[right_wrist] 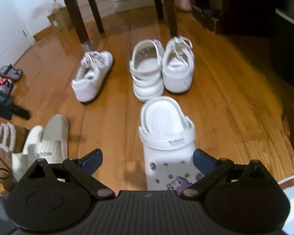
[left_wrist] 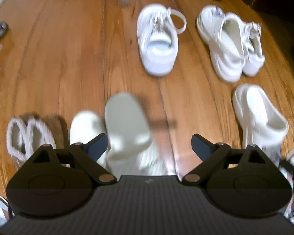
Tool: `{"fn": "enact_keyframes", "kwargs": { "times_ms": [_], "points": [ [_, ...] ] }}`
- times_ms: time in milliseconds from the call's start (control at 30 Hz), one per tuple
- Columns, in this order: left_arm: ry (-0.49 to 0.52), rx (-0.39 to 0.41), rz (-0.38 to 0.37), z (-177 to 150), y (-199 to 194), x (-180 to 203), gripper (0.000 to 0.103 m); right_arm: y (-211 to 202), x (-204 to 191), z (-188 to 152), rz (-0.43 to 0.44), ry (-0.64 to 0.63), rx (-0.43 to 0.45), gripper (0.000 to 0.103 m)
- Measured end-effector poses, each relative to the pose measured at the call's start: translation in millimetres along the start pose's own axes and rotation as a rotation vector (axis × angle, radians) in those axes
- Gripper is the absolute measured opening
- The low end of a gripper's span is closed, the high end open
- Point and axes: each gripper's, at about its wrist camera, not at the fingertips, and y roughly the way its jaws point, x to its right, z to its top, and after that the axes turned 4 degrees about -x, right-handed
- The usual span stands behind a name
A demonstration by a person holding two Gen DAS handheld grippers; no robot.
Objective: Organize scattered shoes
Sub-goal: 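Move the left tool to the white lace-up sneaker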
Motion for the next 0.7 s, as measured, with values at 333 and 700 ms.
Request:
{"fn": "enact_keyframes", "kwargs": {
  "times_ms": [333,700],
  "points": [
    [0.144,0.235,0.102,28,27,58,0.094,-12,-13,5,0.042,-0.006,-0.006,0.096],
    [0.139,0.252,0.115,53,51,49,0.094,-2,-27,20,0.098,-0.016,-0.01,0.096]
  ]
}}
